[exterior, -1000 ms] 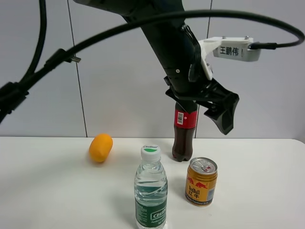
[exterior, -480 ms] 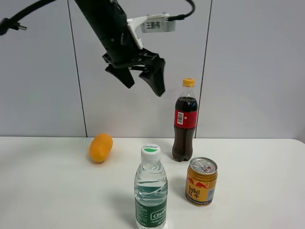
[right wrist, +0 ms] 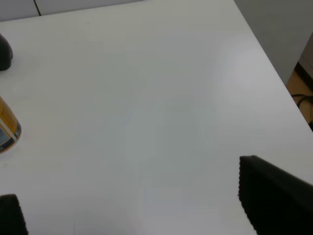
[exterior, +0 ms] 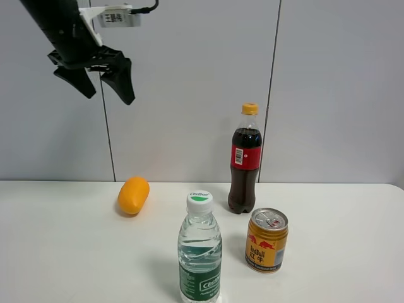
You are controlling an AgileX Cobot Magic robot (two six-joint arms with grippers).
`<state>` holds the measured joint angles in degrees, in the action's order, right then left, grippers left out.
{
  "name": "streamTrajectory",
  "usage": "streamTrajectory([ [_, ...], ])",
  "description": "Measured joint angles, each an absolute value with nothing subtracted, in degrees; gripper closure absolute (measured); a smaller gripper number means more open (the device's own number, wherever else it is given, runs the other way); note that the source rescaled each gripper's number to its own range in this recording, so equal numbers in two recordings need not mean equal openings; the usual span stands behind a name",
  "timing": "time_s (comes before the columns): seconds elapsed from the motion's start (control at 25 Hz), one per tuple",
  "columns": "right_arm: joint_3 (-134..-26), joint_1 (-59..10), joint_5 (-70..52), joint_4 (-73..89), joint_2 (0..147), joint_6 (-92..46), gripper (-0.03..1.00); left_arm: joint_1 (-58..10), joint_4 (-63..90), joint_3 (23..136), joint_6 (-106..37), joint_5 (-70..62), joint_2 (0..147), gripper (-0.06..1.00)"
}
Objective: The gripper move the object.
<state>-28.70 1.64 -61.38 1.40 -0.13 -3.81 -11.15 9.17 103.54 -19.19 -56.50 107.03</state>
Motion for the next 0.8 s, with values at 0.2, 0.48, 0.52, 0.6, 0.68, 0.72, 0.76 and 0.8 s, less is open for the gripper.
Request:
streamTrajectory([
  [0.2, -28.7, 1.6, -61.4, 1.4, -0.1, -3.8, -0.03, -3.8, 8.5, 92.9, -19.2, -55.0, 98.5, -0.06],
  [0.48, -28.7, 1.6, -61.4, 1.4, -0.1, -3.8, -0.03, 8.2, 8.1, 72.4, -19.1, -49.3, 79.7, -0.06],
  [0.52, -28.7, 1.6, -61.4, 1.4, -0.1, -3.8, -0.03, 9.8, 8.1, 68.8, -19.1, -49.2, 75.6, -0.06],
  [0.6, -28.7, 1.6, -61.4, 1.4, -0.1, -3.8, -0.03, 12.7, 8.1, 63.3, -19.1, -48.9, 69.0, -0.06],
  [0.68, -28.7, 1.6, -61.4, 1.4, -0.1, -3.8, -0.03, 15.7, 8.1, 58.0, -19.1, -48.3, 61.6, -0.06],
  [0.72, -28.7, 1.6, -61.4, 1.4, -0.1, -3.8, -0.03, 17.1, 8.1, 55.2, -19.1, -47.8, 57.7, -0.06],
  [0.76, -28.7, 1.6, -61.4, 1.4, -0.1, -3.8, -0.03, 18.1, 8.0, 52.5, -19.1, -47.6, 54.3, -0.06],
  [0.8, -28.7, 1.6, -61.4, 1.4, -0.1, -3.8, -0.03, 19.2, 7.9, 49.9, -19.1, -47.4, 50.0, -0.06],
])
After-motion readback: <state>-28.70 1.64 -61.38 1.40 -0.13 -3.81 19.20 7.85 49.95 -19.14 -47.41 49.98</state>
